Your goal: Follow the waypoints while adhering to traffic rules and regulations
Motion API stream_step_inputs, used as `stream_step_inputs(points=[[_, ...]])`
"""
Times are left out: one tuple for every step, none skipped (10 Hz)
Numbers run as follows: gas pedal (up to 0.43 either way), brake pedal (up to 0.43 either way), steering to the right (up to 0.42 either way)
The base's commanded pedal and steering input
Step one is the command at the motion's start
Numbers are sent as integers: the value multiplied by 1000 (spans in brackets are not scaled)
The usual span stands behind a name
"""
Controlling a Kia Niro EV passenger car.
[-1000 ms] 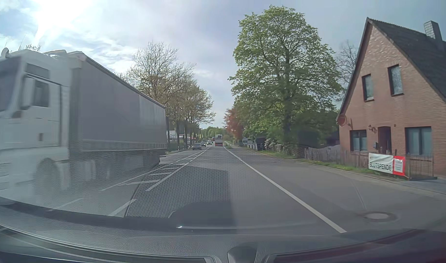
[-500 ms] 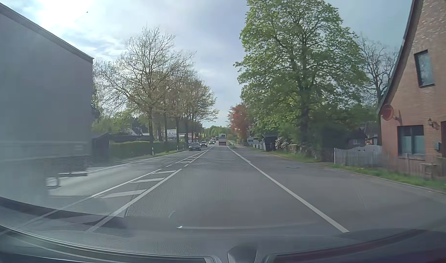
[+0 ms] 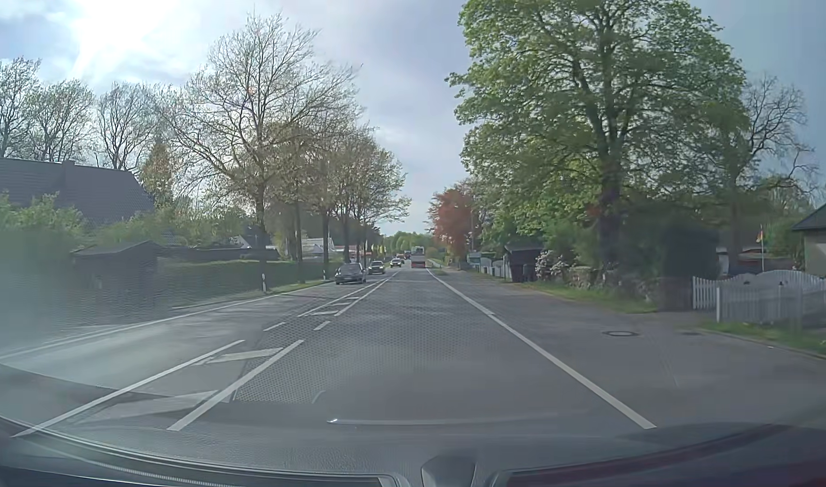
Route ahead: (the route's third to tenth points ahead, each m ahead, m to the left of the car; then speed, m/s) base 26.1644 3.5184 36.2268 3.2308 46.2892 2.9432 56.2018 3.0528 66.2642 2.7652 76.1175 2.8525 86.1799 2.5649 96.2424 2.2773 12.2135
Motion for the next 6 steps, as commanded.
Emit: stream_step_inputs(points=[[157,0,-11],[157,0,-4],[157,0,-2],[157,0,-2],[157,0,-2],[150,0,-2]])
